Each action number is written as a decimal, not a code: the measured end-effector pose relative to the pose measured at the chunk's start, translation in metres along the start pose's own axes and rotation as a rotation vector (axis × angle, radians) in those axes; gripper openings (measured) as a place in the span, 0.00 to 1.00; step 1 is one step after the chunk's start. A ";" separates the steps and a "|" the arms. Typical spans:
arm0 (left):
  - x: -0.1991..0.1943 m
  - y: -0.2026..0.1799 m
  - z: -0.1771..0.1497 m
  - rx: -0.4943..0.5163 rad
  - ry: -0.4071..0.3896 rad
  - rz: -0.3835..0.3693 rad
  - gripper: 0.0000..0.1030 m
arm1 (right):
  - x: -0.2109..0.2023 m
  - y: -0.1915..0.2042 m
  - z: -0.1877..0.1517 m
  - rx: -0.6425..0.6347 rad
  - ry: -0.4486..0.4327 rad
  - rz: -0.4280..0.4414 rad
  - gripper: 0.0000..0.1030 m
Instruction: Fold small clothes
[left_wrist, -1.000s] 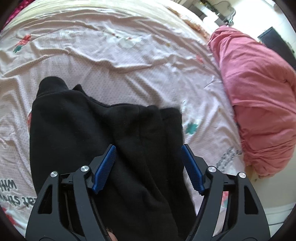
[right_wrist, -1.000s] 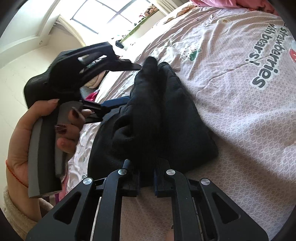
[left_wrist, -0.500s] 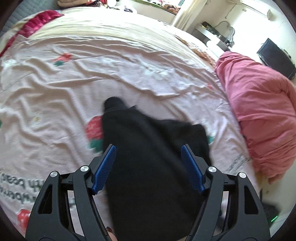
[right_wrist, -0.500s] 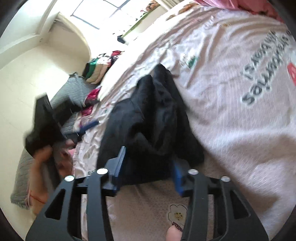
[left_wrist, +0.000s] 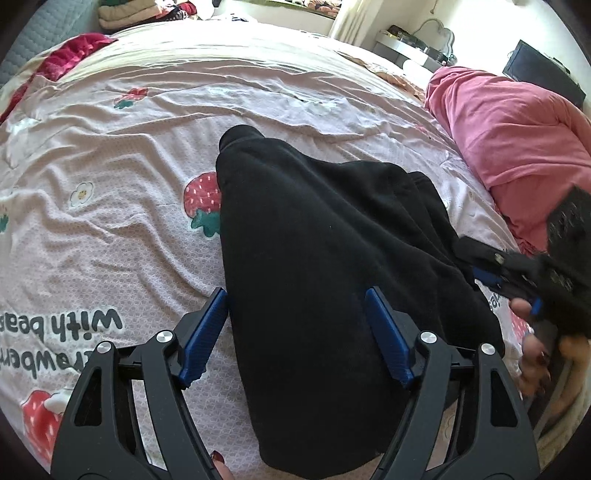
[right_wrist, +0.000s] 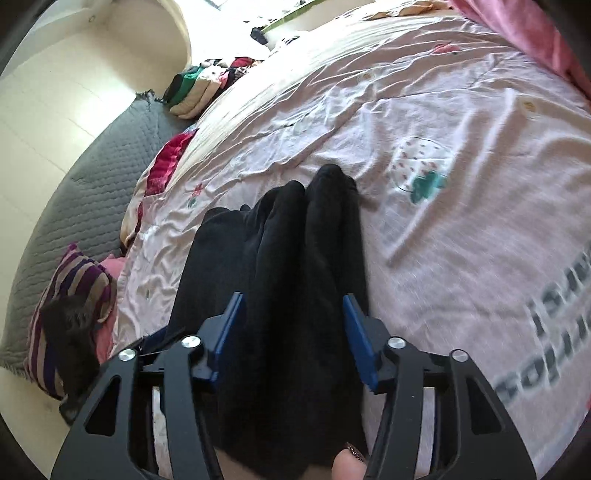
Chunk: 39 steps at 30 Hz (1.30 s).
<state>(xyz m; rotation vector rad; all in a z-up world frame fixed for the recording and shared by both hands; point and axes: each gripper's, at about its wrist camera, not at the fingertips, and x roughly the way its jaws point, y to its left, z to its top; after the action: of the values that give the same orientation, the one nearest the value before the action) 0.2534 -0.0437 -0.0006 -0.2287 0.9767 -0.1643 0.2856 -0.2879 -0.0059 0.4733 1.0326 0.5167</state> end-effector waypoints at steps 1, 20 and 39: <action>0.000 -0.001 -0.001 0.002 -0.002 0.000 0.66 | 0.004 0.001 0.003 -0.005 0.001 0.000 0.46; -0.009 -0.028 -0.007 0.123 -0.028 0.065 0.69 | 0.019 0.018 0.021 -0.272 -0.075 -0.150 0.08; -0.016 -0.026 -0.025 0.093 -0.022 0.055 0.72 | -0.024 0.006 -0.030 -0.146 -0.059 -0.119 0.58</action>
<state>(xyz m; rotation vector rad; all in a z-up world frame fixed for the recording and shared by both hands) 0.2228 -0.0684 0.0053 -0.1181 0.9501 -0.1559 0.2477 -0.2936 0.0007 0.2942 0.9524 0.4660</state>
